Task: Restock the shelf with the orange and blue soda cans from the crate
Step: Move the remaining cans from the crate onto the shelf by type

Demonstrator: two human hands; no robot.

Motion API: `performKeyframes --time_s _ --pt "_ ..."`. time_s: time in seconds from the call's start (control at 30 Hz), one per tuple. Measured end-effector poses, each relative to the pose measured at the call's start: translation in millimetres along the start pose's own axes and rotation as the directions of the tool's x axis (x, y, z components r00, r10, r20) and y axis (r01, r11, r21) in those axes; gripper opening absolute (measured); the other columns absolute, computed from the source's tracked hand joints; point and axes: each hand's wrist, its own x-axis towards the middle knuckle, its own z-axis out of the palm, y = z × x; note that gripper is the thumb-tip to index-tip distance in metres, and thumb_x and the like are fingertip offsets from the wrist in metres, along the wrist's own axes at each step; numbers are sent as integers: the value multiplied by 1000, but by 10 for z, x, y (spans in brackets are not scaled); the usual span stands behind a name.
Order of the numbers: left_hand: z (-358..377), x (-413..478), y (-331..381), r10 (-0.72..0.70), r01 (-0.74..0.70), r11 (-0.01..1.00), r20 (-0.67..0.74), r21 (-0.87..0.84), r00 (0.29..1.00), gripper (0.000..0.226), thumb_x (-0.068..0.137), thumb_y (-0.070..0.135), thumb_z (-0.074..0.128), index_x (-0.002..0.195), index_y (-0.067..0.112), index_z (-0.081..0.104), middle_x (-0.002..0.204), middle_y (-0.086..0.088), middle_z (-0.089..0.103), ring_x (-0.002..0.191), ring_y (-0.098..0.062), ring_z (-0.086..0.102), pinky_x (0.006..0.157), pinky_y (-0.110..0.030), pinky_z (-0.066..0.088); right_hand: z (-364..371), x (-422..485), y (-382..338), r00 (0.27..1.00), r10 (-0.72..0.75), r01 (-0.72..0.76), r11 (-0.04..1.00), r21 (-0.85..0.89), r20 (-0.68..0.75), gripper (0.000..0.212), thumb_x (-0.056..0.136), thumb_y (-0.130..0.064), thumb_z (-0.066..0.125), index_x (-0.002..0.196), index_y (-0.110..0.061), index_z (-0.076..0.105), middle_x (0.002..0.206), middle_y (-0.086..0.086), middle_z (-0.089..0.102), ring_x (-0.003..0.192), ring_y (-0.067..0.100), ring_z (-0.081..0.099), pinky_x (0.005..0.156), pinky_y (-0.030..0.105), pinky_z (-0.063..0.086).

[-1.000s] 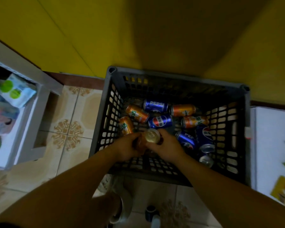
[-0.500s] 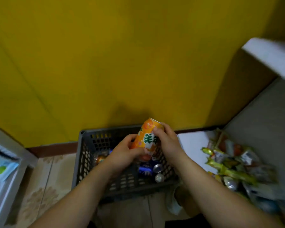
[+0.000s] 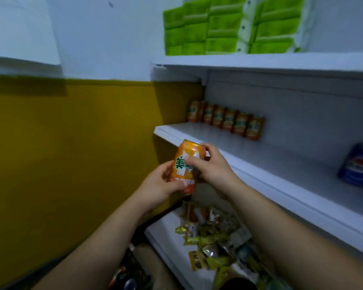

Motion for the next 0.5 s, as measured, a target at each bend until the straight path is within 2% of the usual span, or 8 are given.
performKeyframes --time_s 0.07,0.17,0.27,0.33,0.4,0.5 --pt "273 164 117 26 -26 1000 88 2 996 63 76 6 74 132 18 48 111 -1 66 102 -17 65 96 -40 51 -347 -53 -54 997 -10 10 1000 0 -78 75 52 -50 76 120 -34 49 108 -2 65 95 21 69 82 50 58" --pt "705 394 257 58 -76 995 244 66 968 61 77 12 75 131 23 47 115 2 65 106 -13 63 99 -36 48 -838 -138 -75 981 -17 14 1000 -17 -195 62 63 -42 80 116 -34 49 106 -3 65 95 21 68 82 50 58" --pt "1077 629 290 30 -127 967 392 223 919 68 77 25 77 136 25 43 127 5 59 119 -12 55 104 -34 43 -1287 -216 -41 953 -17 7 999 -35 -304 57 76 -30 79 121 -32 45 108 -3 62 99 20 65 87 48 56" --pt "1276 799 258 15 -179 914 410 364 912 79 78 35 75 145 24 35 142 5 45 133 -15 41 108 -33 35 -1548 -265 -14 934 -9 -10 999 -51 -356 58 78 -26 78 122 -33 40 106 -7 59 102 18 62 92 43 54" --pt "1436 962 211 41 -274 790 398 549 916 79 82 46 68 148 23 30 152 2 33 139 -17 31 110 -33 28 -1788 -303 30 917 -1 -32 997 -76 -400 61 79 -23 78 125 -32 39 106 -9 58 103 16 60 94 41 51" --pt "1599 1211 96 68 -410 476 433 778 899 73 91 58 46 150 22 25 158 -1 20 145 -19 18 116 -38 16 -2041 -311 132 900 15 -68 992 -107 -436 72 79 -21 77 137 -28 36 111 -8 56 105 17 57 94 39 50"
